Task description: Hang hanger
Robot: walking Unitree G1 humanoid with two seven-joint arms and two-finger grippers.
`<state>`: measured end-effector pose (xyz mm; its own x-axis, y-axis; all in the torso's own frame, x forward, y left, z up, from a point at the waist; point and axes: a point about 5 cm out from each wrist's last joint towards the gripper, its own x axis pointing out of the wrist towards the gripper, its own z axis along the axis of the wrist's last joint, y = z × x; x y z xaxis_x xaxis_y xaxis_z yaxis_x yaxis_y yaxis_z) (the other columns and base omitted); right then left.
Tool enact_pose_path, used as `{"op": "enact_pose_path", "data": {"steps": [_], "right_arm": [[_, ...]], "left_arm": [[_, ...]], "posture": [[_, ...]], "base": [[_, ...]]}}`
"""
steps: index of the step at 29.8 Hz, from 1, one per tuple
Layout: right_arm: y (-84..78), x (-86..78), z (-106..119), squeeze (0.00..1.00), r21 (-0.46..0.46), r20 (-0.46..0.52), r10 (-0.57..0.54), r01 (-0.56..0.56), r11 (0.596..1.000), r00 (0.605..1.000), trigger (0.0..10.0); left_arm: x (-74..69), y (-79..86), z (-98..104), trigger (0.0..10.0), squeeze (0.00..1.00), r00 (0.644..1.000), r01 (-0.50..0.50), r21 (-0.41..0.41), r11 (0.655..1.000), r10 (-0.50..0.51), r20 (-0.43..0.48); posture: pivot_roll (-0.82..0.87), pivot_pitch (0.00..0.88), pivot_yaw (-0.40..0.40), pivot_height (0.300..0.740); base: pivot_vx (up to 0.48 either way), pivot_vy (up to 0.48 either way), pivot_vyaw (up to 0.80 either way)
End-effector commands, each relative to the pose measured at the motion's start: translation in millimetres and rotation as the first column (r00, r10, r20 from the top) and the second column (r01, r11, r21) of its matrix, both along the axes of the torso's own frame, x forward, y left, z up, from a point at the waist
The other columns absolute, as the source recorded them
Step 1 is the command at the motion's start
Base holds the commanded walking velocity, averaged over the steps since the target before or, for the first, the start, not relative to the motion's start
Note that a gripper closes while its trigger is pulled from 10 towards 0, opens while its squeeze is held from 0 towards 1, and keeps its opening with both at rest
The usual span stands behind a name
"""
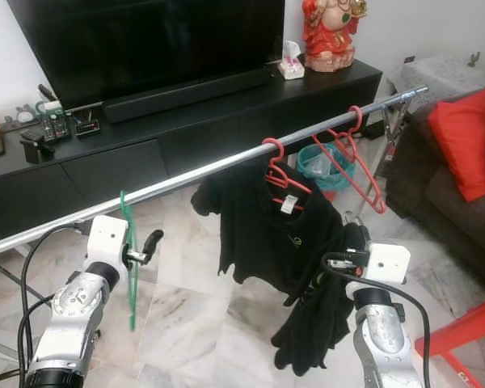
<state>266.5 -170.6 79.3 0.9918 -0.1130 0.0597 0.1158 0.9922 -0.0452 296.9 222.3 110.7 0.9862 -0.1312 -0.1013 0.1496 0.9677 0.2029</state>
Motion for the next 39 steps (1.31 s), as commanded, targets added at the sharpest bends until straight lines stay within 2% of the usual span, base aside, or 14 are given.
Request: {"op": "enact_pose_path", "data": {"steps": [1, 2, 4, 6, 9, 12, 14, 18, 24, 32, 34, 36, 39], "right_arm": [[5.1, 4.8, 5, 0.0, 0.002, 0.023, 0.018, -0.018, 1.0, 1.0, 10.0], [5.2, 5.1, 5, 0.0, 0.003, 0.023, 0.019, -0.019, 1.0, 1.0, 10.0], [5.5, 5.4, 5, 0.0, 0.002, 0.023, 0.02, -0.02, 1.0, 1.0, 10.0], [5.6, 5.5, 6, 0.0, 0.001, 0.024, 0.02, -0.02, 1.0, 1.0, 10.0], [5.5, 5.4, 6, 0.0, 0.001, 0.024, 0.02, -0.02, 1.0, 1.0, 10.0], [5.9, 5.5, 6, 0.0, 0.0, 0.022, 0.021, -0.021, 1.0, 1.0, 10.0], [5.9, 5.5, 6, 0.0, 0.0, 0.022, 0.021, -0.021, 1.0, 1.0, 10.0], [7.8, 5.7, 6, 0.0, 0.003, 0.022, 0.025, -0.025, 1.0, 0.999, 10.0], [8.3, 5.9, 6, 0.0, 0.006, 0.021, 0.026, -0.026, 1.0, 0.999, 10.0], [11.0, 5.9, 5, 0.0, 0.008, 0.018, 0.036, -0.036, 0.999, 0.999, 10.0], [12.1, 5.8, 4, 0.0, 0.009, 0.017, 0.044, -0.045, 0.999, 0.999, 10.0], [12.4, 5.7, 4, 0.0, 0.009, 0.017, 0.046, -0.046, 0.999, 0.999, 10.0], [13.1, 5.1, 3, 0.0, 0.009, 0.016, 0.049, -0.049, 0.999, 0.999, 10.0]], "left_arm": [[4.5, 1.7, 1, 10.0, 0.91, 1.0, -0.013, 0.038, 0.999, 0.013, -0.008], [8.1, -1.1, -1, 10.0, 0.0, 0.999, -0.021, 0.058, 0.998, 0.023, -0.024], [16.7, -8.1, -9, 10.0, 0.0, 0.995, -0.05, 0.085, 0.995, 0.057, -0.078], [19.4, -10.7, -10, 10.0, 0.0, 0.993, -0.057, 0.094, 0.994, 0.066, -0.093], [22.6, -14.8, -12, 10.0, 0.0, 0.991, -0.062, 0.093, 0.994, 0.073, -0.112], [33.6, -29.4, -14, 10.0, 0.0, 0.983, -0.081, 0.081, 0.993, 0.093, -0.158], [33.6, -29.4, -14, 10.0, 0.0, 0.983, -0.081, 0.081, 0.993, 0.093, -0.158], [44.9, -43.3, -15, 10.0, 0.0, 0.975, -0.106, 0.068, 0.992, 0.117, -0.191], [47.3, -39.5, -12, 10.0, 0.0, 0.969, -0.152, 0.075, 0.985, 0.164, -0.183], [46.1, -18.9, -1, 10.0, 0.0, 0.955, -0.234, 0.111, 0.966, 0.25, -0.159], [45.4, -13.9, 9, 10.0, 0.0, 0.952, -0.251, 0.127, 0.96, 0.268, -0.144], [45.3, -14.2, 10, 10.0, 0.0, 0.953, -0.25, 0.126, 0.96, 0.267, -0.142], [44.6, -22.7, 20, 10.0, 0.0, 0.969, -0.191, 0.119, 0.974, 0.207, -0.135]], "posture": [[0.03, 0.027, 0.071, 0.74], [0.03, 0.027, 0.071, 0.74], [0.03, 0.028, 0.074, 0.74], [0.02, 0.029, 0.074, 0.74], [0.02, 0.029, 0.073, 0.74], [0.02, 0.03, 0.072, 0.74], [0.02, 0.03, 0.072, 0.74], [0.02, 0.031, 0.075, 0.74], [0.02, 0.033, 0.076, 0.74], [0.03, 0.034, 0.074, 0.74], [0.03, 0.028, 0.074, 0.74], [0.03, 0.028, 0.074, 0.74], [0.03, 0.016, 0.073, 0.74]], "base": [[0.0, 0.0, 0.0], [0.0, 0.0, 0.0], [0.0, 0.0, 0.0], [0.0, 0.0, 0.0], [0.0, 0.0, 0.0], [0.0, 0.0, 0.0], [0.0, 0.0, 0.0], [0.0, 0.0, 0.0], [0.0, 0.0, 0.0], [0.0, 0.0, 0.0], [0.0, 0.0, 0.0], [0.0, 0.0, 0.0], [0.0, 0.0, 0.0]]}}
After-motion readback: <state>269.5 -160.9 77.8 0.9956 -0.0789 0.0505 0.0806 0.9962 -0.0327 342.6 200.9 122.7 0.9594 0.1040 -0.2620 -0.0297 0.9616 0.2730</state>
